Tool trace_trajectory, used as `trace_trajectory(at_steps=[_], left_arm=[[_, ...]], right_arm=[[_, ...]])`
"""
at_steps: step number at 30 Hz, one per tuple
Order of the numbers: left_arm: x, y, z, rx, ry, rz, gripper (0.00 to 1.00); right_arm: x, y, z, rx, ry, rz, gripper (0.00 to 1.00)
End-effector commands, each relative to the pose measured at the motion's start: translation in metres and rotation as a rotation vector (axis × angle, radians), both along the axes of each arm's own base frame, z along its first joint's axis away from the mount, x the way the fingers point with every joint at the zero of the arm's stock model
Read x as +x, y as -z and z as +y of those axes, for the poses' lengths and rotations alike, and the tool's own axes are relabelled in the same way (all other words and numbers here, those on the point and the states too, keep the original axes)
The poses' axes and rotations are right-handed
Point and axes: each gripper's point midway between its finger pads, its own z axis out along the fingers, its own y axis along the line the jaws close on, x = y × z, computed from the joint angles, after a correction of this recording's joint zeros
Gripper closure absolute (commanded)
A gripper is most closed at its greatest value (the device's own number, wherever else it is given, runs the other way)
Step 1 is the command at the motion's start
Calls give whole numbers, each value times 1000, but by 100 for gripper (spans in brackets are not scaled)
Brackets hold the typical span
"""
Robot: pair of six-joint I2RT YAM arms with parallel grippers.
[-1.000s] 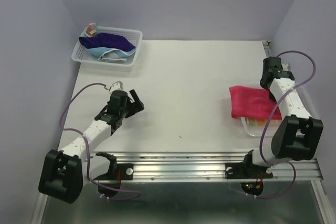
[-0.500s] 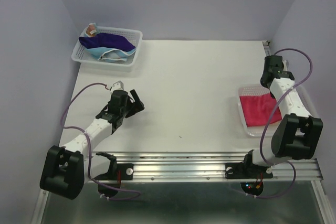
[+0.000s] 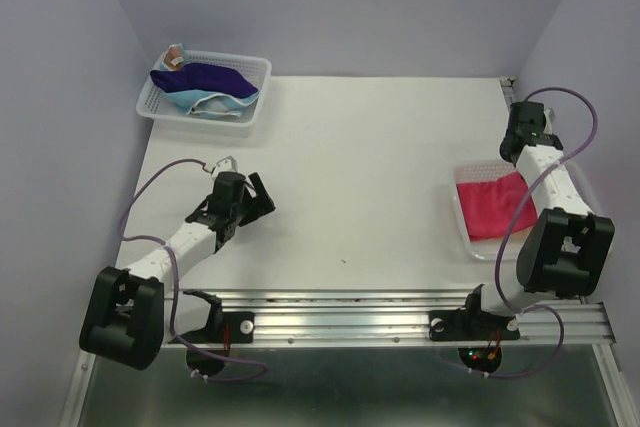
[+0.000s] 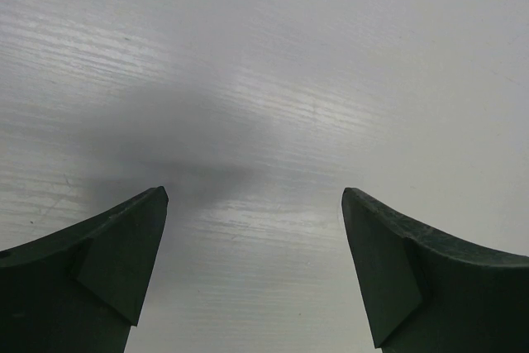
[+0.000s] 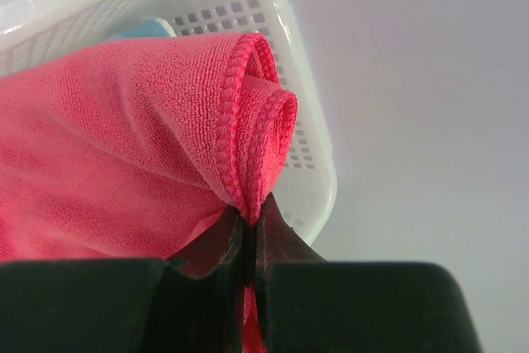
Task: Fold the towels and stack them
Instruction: Neatly place the folded towel into the bin, then grab crumpled towel
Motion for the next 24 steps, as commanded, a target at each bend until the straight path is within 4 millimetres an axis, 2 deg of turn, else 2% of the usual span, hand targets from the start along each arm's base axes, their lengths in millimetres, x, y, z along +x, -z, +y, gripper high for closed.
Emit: trace_trajectory(at_steps=[1,3,4,7,9,11,14,15,17,20,21,22,23,24], left_arm=[[14,-14,-1,4,2,-54,1],[14,-13,-1,2,2,-52,1],[15,-14,-2,0,6,-53,1],[14,-14,-1,1,8,-53,1],[13,-16,-2,-2,11,-58,1],[13,-16,-2,-3,10,-60,1],[12,-18,-1,-5,8,-66,1],[11,-19,0,-5,7,-67,1],[11,-22,0,-5,2,-74,1],[13,-32,3,-4,-12,-105,1],[14,-38,4,-5,-19,-119,1],[15,-43,4,-8,-26,-129,1],[21,-57,4,-14,-38,-158,1],[26,-69,5,-17,-52,-189,1]], right_arm=[[18,-25,-10,-31,10,-105,94],[17,-16,-9,-13,2,-81,85],[18,-14,-10,-14,4,-87,75],[18,-3,-13,-5,17,-63,71],[15,-1,-18,-28,48,-53,52],[12,-1,-24,-46,80,-49,42],[12,-6,-41,-71,147,-98,0],[13,-12,-51,-85,188,-132,0],[13,-17,-56,-93,216,-143,0],[26,-28,-48,-11,185,-240,0],[28,-31,-42,26,165,-264,0],[41,-31,-29,124,121,-334,0],[49,-55,-21,168,91,-432,0],[65,-63,2,306,18,-524,0]])
